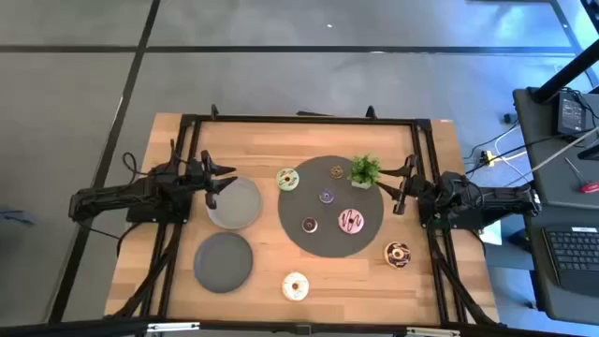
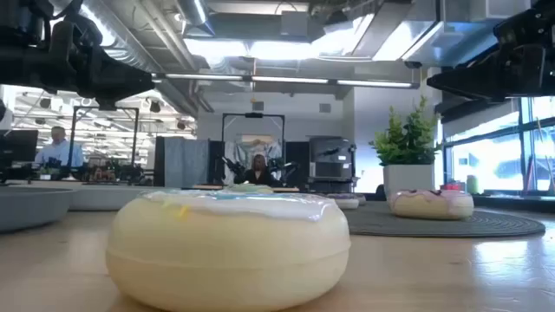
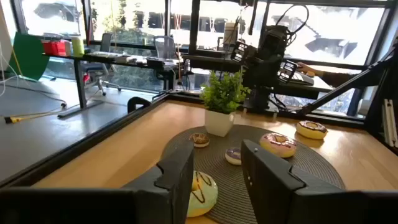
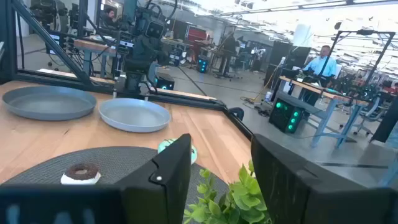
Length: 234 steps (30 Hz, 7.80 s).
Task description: Pick & Place donuts
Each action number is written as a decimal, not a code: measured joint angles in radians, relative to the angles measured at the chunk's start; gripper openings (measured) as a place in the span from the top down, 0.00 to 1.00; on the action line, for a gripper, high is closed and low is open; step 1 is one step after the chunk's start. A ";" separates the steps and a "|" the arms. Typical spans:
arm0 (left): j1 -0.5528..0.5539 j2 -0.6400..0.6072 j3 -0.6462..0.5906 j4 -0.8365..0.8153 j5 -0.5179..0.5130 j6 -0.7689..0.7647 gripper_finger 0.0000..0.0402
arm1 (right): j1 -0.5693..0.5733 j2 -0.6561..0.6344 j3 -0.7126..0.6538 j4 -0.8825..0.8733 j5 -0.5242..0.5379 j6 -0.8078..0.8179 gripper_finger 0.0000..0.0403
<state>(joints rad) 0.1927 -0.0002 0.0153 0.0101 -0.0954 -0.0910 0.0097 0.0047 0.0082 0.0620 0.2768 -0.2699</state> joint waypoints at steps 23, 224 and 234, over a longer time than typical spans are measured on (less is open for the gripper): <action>0.000 0.000 0.000 0.000 0.000 0.000 0.68 | 0.000 0.000 0.000 0.000 0.000 0.000 0.58; 0.099 1.707 0.860 -0.160 -0.053 -0.271 0.51 | 0.000 0.000 0.000 0.022 -0.008 -0.129 0.58; 0.098 1.742 0.876 -0.154 -0.064 -0.289 0.55 | 0.000 0.000 0.000 0.014 -0.008 -0.129 0.58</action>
<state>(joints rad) 0.2909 1.7420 0.8917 -0.1441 -0.1598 -0.3798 0.0093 0.0044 0.0082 0.0757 0.2687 -0.3985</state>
